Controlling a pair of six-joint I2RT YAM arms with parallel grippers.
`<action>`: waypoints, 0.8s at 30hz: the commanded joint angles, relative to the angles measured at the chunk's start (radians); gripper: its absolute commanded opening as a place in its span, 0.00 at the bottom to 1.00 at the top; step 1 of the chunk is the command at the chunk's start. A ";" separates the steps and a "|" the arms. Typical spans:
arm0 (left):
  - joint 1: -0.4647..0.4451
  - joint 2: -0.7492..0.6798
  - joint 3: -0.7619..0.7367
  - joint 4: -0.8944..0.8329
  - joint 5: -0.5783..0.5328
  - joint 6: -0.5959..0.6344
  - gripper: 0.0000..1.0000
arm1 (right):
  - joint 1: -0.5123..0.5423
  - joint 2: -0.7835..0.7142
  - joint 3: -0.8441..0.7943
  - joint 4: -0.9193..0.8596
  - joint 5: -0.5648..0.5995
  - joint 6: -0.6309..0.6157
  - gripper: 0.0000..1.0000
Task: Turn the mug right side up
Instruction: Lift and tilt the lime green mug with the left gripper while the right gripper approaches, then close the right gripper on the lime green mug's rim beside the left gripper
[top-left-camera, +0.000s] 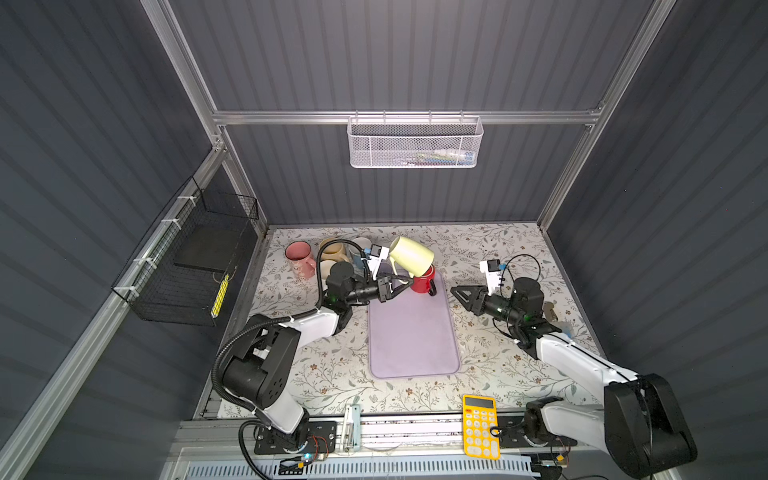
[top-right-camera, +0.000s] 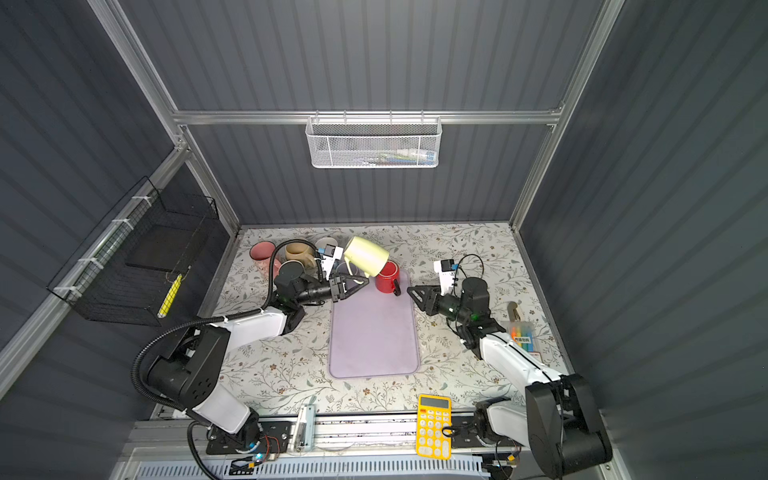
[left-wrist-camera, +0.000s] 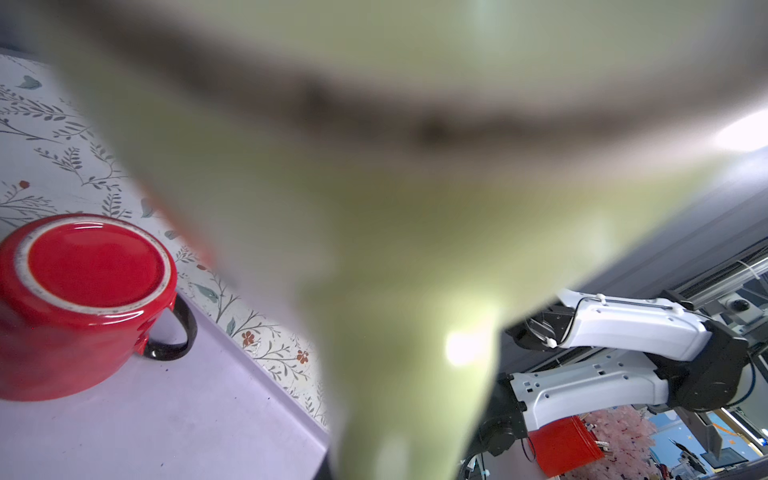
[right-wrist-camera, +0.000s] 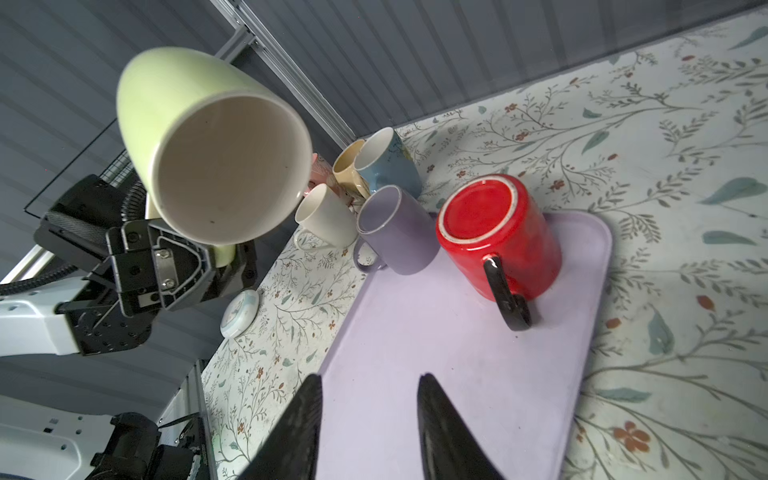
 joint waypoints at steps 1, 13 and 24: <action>-0.003 0.009 0.044 0.176 0.020 -0.039 0.00 | 0.015 -0.011 0.011 0.115 -0.043 0.038 0.42; -0.024 0.056 0.048 0.267 -0.005 -0.095 0.00 | 0.108 0.086 0.109 0.340 -0.065 0.138 0.52; -0.032 0.054 0.042 0.273 -0.013 -0.099 0.00 | 0.158 0.236 0.204 0.469 -0.064 0.186 0.53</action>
